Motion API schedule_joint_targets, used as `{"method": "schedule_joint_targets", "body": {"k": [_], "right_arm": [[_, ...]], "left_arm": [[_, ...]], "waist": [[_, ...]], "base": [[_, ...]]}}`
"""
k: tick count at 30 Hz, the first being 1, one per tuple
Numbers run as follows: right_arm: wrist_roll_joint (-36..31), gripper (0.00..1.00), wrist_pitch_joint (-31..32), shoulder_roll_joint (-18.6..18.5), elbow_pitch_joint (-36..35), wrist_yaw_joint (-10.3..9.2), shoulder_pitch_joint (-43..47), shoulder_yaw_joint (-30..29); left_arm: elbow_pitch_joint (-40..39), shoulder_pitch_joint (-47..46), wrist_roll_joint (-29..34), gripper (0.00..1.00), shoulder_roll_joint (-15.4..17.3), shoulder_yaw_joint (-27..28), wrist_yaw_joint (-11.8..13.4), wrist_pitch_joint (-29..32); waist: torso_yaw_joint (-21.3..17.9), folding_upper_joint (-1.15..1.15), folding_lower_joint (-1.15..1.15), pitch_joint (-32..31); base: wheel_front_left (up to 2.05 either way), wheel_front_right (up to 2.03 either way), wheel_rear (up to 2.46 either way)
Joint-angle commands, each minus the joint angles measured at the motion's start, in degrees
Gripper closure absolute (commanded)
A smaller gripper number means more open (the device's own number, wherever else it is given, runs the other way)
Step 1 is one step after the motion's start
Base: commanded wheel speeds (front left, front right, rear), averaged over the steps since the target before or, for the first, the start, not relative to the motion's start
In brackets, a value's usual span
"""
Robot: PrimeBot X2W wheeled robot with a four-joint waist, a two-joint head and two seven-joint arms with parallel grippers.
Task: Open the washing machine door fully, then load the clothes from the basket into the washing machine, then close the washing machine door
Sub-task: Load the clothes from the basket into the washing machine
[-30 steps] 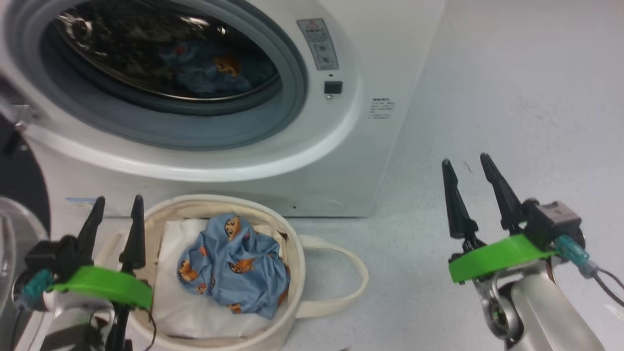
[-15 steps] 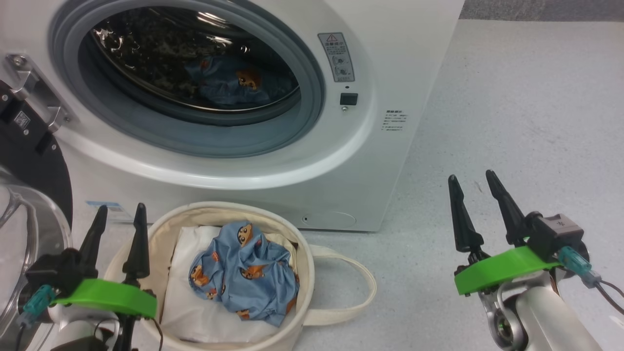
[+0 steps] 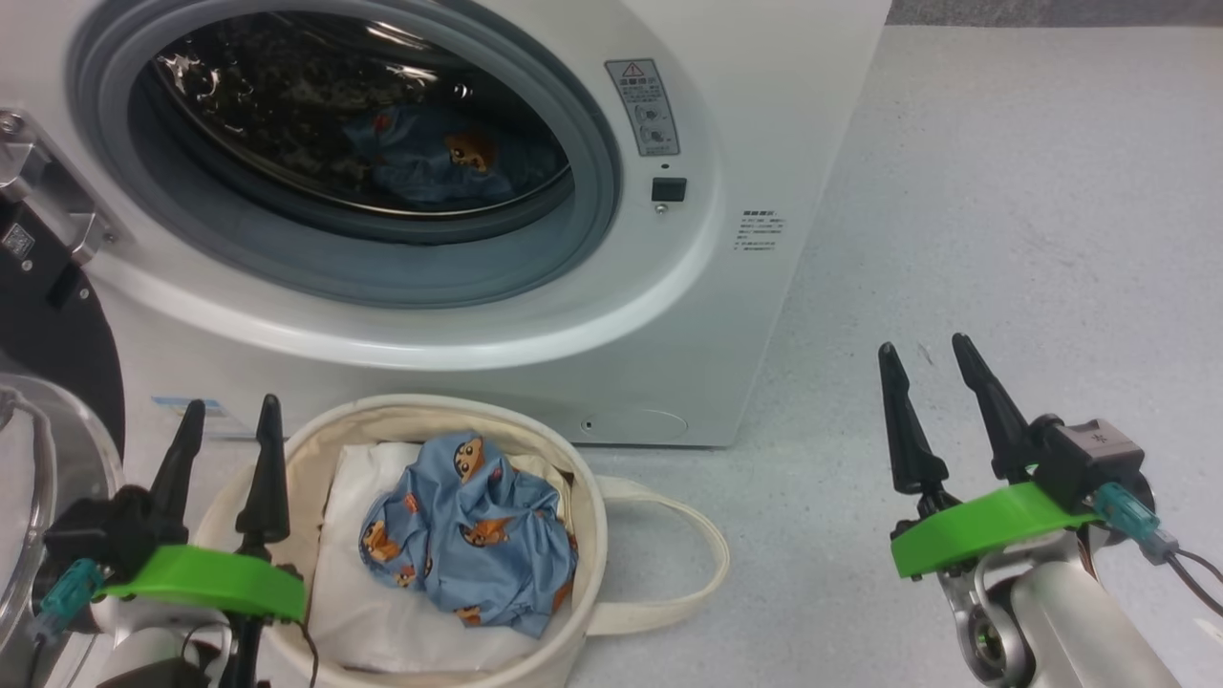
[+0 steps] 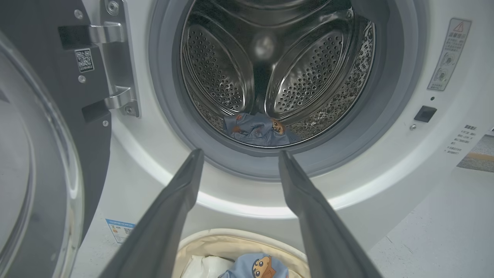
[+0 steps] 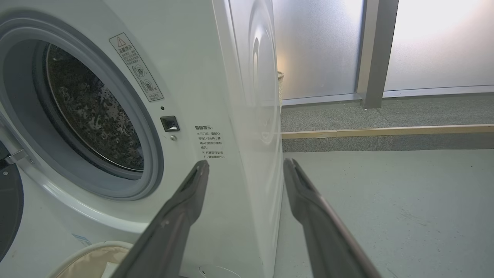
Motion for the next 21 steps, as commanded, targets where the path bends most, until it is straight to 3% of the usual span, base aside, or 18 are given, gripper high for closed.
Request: {"method": "schedule_joint_targets", "body": {"k": [1,6,13,21], "right_arm": [[0.1,0.00,-0.7,-0.3,-1.6,0.42,-0.9,0.9],[0.1,0.00,-0.7,-0.4,-1.7,0.42,-1.2,0.9],[-0.3,0.00,-0.7,-1.1,-2.0,0.42,-2.9,1.1],[-1.2,0.00,-0.7,-1.7,-3.0,0.42,-5.8,1.7]], "left_arm": [[-1.6,-1.1,0.1,0.00,1.1,2.0,-0.3,-0.7],[3.3,-1.4,-3.0,0.00,0.1,0.5,-0.3,-0.7],[18.0,-6.2,-6.7,0.00,0.9,-6.7,-0.3,-0.7],[29.4,-13.8,-11.2,0.00,0.4,-14.3,-0.3,-0.7]], "waist": [[-0.1,0.00,0.00,0.1],[-0.7,0.00,0.00,1.4],[-1.5,0.00,0.00,5.5],[-3.1,0.00,0.00,11.8]], "base": [[0.00,0.00,0.00],[0.00,0.00,0.00],[0.00,0.00,0.00],[0.00,0.00,0.00]]}}
